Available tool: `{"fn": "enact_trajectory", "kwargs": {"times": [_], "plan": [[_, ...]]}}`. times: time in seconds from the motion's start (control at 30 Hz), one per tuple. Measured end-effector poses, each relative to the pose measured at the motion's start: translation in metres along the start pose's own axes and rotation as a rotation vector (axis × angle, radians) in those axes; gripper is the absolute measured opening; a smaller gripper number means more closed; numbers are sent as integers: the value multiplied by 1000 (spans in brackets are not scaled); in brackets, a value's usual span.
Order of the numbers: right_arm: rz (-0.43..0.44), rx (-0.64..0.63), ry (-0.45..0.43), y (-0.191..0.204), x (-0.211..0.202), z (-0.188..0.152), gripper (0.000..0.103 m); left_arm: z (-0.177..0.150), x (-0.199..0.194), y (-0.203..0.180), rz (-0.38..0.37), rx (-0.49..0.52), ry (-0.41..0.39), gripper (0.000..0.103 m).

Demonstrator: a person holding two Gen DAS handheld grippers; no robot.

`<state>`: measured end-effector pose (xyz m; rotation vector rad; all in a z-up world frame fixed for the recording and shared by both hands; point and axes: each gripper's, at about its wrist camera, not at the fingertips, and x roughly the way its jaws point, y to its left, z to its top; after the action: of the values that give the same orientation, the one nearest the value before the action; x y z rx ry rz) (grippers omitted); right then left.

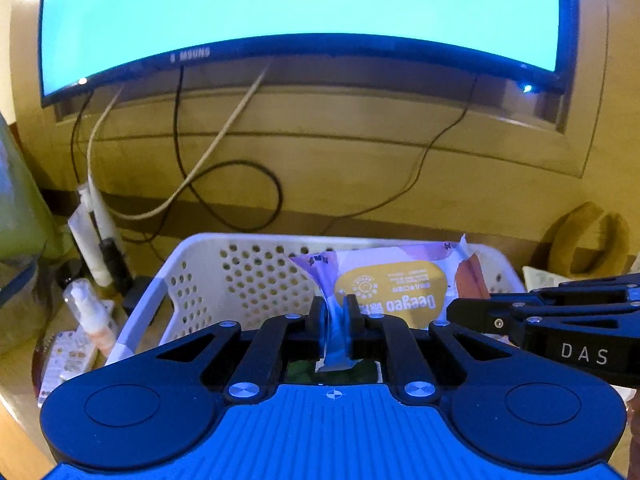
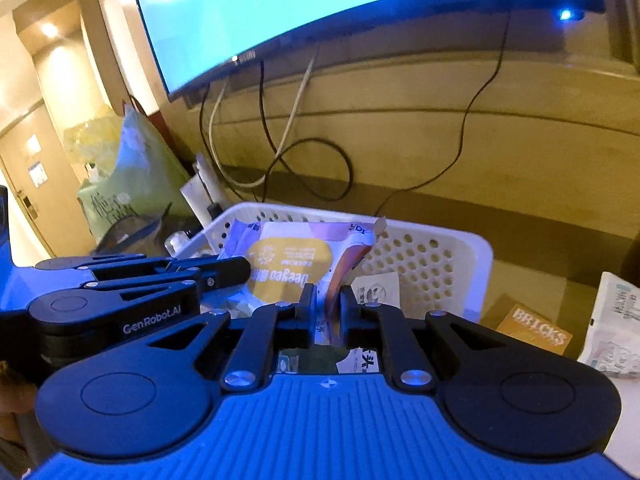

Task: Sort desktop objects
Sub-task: 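Carry the pastel snack bag over the white basket with both tools, then open both tools to drop the snack bag into the basket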

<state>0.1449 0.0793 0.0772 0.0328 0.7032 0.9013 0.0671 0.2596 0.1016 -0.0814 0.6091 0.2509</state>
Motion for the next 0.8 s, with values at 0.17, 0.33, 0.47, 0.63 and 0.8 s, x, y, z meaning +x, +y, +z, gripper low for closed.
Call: {"fn": "enact_trajectory", "kwargs": {"times": [0.17, 0.33, 0.47, 0.63, 0.8], "plan": [[-26, 3, 32, 2, 15, -1, 13, -3, 15, 9, -17, 2, 31, 5], [-53, 12, 59, 3, 25, -3, 13, -6, 28, 14, -35, 1, 58, 5], [-75, 15, 74, 4, 31, -4, 15, -8, 35, 16, -48, 10, 76, 5], [-101, 24, 105, 5, 35, -4, 63, -12, 41, 14, -22, 43, 94, 57], [-152, 16, 69, 3, 25, -6, 79, -16, 40, 21, -1, 24, 98, 70]]}}
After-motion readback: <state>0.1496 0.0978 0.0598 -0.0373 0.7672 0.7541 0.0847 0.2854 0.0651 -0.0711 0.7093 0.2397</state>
